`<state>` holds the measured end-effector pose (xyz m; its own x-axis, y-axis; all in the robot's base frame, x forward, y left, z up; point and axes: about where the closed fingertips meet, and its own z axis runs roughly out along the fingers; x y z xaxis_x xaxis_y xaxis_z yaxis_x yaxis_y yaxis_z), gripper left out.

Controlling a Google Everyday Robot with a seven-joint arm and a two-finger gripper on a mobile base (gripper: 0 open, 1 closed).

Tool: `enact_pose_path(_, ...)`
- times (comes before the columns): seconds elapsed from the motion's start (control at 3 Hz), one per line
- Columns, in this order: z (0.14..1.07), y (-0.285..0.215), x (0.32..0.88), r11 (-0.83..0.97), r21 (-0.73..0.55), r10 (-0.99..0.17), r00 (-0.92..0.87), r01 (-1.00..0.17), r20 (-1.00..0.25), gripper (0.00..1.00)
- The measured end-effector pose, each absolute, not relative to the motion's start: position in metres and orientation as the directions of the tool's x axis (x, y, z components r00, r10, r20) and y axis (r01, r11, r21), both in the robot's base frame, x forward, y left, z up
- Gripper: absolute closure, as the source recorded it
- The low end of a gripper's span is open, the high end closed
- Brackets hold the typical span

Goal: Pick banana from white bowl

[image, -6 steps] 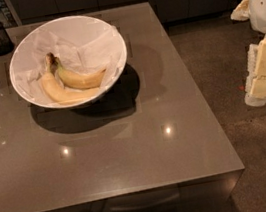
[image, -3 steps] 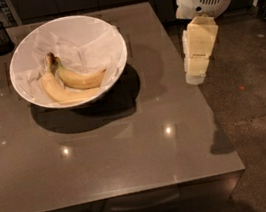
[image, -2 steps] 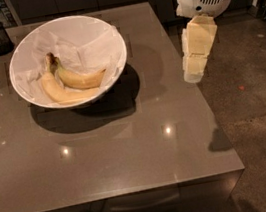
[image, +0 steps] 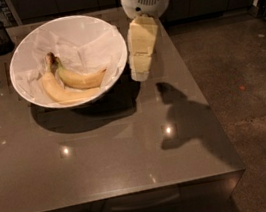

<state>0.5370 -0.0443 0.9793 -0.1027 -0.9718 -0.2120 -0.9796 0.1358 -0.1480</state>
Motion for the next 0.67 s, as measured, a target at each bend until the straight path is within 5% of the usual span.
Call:
enact_pose_path(0.33, 0.9845, 0.0264, 0.5554, 0.065, -0.175, -0.973, -0.024, -0.982, -0.228, 0.00)
enact_pose_path(0.67, 0.9845, 0.0264, 0.5554, 0.065, -0.175, -0.973, -0.024, -0.982, -0.228, 0.00)
